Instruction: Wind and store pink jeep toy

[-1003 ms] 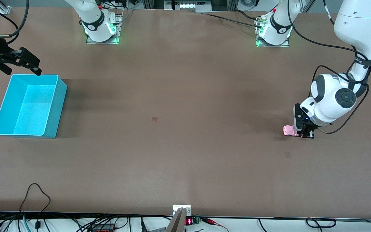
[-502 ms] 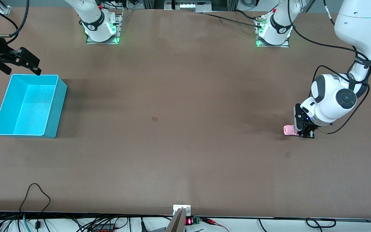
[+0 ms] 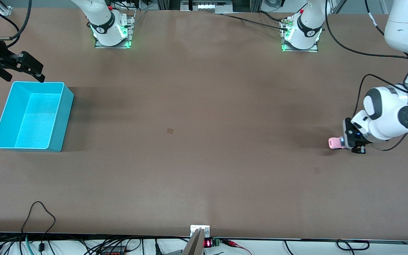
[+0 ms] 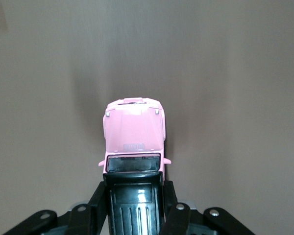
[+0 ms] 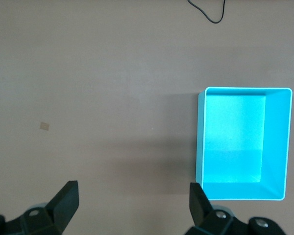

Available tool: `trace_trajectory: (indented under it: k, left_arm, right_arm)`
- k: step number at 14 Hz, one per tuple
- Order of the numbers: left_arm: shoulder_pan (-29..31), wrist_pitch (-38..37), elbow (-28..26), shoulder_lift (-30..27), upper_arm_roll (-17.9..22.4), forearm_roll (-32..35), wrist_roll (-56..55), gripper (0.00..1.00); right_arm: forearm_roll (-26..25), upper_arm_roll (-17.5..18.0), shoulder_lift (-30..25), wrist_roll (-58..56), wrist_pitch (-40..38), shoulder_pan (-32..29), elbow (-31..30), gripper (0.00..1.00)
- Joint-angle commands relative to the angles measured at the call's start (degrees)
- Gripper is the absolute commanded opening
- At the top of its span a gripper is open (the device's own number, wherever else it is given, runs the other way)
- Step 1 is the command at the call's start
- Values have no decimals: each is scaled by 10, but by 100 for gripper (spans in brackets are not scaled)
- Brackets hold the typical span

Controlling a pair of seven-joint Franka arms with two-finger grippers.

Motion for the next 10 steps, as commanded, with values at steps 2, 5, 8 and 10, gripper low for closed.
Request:
trace_trajectory:
  k: [2, 5, 8, 10]
  left_arm:
    - [43, -3, 33, 70, -3, 8, 44, 12]
    - [60, 8, 34, 81, -3, 8, 66, 12]
    - [76, 23, 42, 89, -2, 9, 97, 12]
    - [76, 24, 47, 94, 0, 8, 118, 12]
  right_arm:
    - [-8, 9, -11, 3, -22, -7, 5, 100]
    - [-8, 10, -12, 9, -27, -6, 4, 100]
    - [-8, 7, -12, 2, -32, -7, 4, 100]
    - [-8, 8, -12, 3, -35, -7, 4, 100]
